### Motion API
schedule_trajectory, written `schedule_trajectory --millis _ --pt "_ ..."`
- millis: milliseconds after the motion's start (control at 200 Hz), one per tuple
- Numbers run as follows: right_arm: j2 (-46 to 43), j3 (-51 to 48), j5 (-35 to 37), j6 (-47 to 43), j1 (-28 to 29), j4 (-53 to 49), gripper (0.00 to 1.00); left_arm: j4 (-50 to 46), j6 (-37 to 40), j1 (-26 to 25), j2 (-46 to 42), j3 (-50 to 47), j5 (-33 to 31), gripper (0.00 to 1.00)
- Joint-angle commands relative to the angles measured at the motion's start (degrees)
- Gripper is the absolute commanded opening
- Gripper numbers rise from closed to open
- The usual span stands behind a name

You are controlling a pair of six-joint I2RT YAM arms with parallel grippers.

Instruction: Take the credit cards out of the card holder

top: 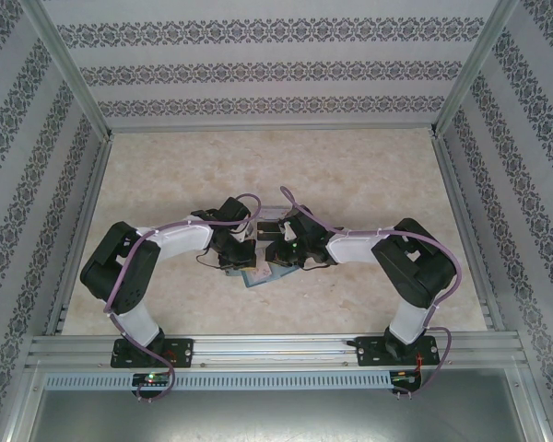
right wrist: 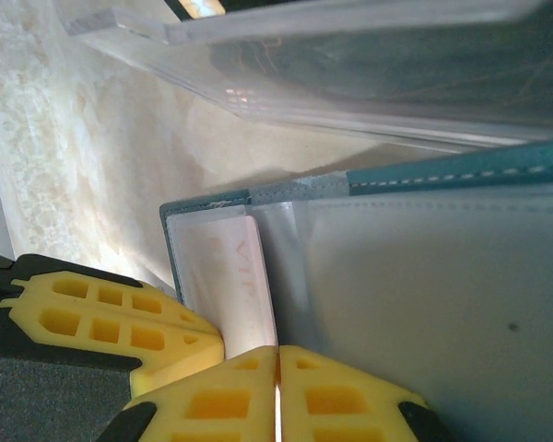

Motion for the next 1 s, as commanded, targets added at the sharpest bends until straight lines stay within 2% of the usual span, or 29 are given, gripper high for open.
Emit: schedule_trajectory --millis 0,165,430,819,924,994 --pt "-1.33 -0.49 -4.2 1.93 0.53 2.5 0.09 -2.19 0.63 -0.75 1.2 -1.3 -2.28 0.01" --pt "-3.43 -0.4 -1.39 0.2 0.59 -1.85 0.07 -2.81 0.87 -0.75 0.27 -1.64 -2.79 0.01" --pt "-4.19 0.08 -1.22 -0.09 3.24 -3.82 0.05 -4.22 1.53 -0.75 -1.27 -2.5 -4.19 0.01" --pt "-8.37 0.0 7.55 -0.58 4.62 -11.52 0.0 -3.89 1.88 -0.75 -3.6 -5.19 -4.71 0.01" --pt "-9.24 0.9 9.12 -1.13 4.82 -13.66 0.02 -3.62 1.88 -0.75 -3.81 -5.35 -4.55 0.01" --pt "-8.93 1.47 8.53 -1.1 4.86 -13.26 0.08 -3.42 1.88 -0.75 -3.91 -5.44 -4.43 0.01"
